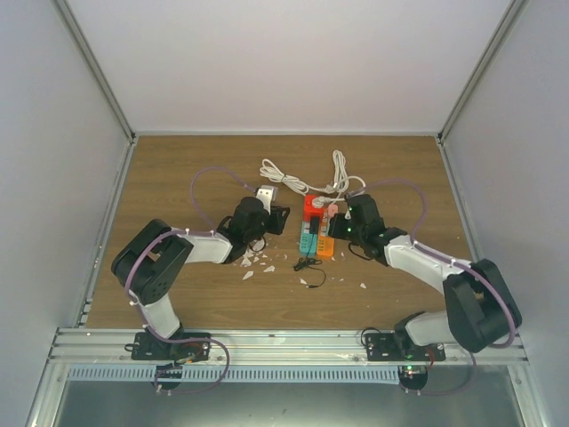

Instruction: Insert the plug

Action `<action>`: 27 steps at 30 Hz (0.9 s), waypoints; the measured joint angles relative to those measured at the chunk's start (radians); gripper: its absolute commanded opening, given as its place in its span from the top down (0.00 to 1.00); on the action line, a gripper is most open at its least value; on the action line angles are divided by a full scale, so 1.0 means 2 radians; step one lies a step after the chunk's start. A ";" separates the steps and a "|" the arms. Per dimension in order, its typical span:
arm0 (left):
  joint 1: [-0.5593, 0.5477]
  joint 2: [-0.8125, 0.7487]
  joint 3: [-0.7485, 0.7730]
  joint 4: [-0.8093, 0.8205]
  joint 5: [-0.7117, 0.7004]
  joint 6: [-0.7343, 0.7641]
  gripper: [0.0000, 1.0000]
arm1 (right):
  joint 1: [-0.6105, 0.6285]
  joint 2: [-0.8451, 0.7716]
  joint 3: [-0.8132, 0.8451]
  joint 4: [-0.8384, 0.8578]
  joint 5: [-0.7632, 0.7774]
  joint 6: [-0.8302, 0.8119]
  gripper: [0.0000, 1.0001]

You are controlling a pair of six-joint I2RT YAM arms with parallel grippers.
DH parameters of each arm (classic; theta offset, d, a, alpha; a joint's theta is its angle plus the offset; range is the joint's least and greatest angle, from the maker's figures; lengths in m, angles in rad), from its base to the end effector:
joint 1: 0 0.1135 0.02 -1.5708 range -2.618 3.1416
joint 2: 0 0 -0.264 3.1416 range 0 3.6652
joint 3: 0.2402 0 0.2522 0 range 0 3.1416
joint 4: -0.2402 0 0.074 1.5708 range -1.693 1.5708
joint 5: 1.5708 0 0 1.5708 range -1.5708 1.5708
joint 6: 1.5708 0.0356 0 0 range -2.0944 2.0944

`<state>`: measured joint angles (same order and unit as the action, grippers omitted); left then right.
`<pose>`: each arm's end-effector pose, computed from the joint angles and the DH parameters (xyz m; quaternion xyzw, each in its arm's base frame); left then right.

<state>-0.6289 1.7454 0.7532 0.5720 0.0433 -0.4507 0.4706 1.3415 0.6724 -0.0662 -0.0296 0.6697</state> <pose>0.2822 -0.2072 0.1565 0.0864 0.8345 -0.2952 0.4573 0.2407 0.1236 0.1922 0.0849 0.9100 0.2303 0.3342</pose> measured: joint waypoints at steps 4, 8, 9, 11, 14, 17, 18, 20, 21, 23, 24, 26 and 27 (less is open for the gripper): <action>0.008 -0.008 -0.011 0.000 0.000 0.001 0.69 | 0.000 0.018 -0.004 0.028 -0.005 0.003 1.00; 0.021 -0.012 -0.020 0.001 0.001 0.002 0.69 | 0.000 0.014 -0.009 0.033 -0.003 0.004 0.99; 0.025 -0.012 -0.022 0.001 0.002 0.002 0.69 | 0.000 0.011 -0.010 0.031 -0.001 0.004 1.00; 0.030 -0.012 -0.027 0.002 0.004 0.002 0.68 | 0.000 0.002 -0.011 0.022 0.002 0.004 0.91; 0.035 -0.023 -0.035 -0.001 0.004 0.003 0.68 | 0.000 -0.030 -0.011 0.010 0.014 0.001 0.71; 0.035 -0.054 -0.041 -0.015 0.003 0.008 0.55 | 0.000 -0.074 -0.011 0.003 0.028 -0.006 0.52; 0.035 -0.069 -0.043 -0.019 0.002 0.009 0.46 | 0.000 -0.092 -0.011 0.001 0.032 -0.008 0.47; 0.035 -0.107 -0.048 -0.027 -0.002 0.009 0.31 | 0.000 -0.121 -0.010 0.000 0.040 -0.011 0.33; 0.035 -0.123 -0.049 -0.031 -0.003 0.012 0.18 | 0.000 -0.135 -0.010 -0.001 0.042 -0.014 0.29; 0.035 -0.164 -0.055 -0.039 -0.006 0.009 0.05 | 0.000 -0.158 -0.010 -0.003 0.046 -0.019 0.18; 0.035 -0.183 -0.059 -0.043 -0.007 0.008 0.02 | 0.000 -0.165 -0.010 -0.004 0.046 -0.017 0.11; 0.035 -0.215 -0.067 -0.053 -0.008 0.006 0.01 | 0.000 -0.177 -0.010 -0.005 0.043 -0.024 0.01; 0.035 -0.230 -0.071 -0.061 -0.008 0.005 0.01 | 0.000 -0.181 -0.010 -0.006 0.041 -0.024 0.01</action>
<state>-0.5591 1.2850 0.6109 0.4500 0.0273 -0.4412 0.4702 0.9787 0.6514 -0.0772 0.0521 0.6212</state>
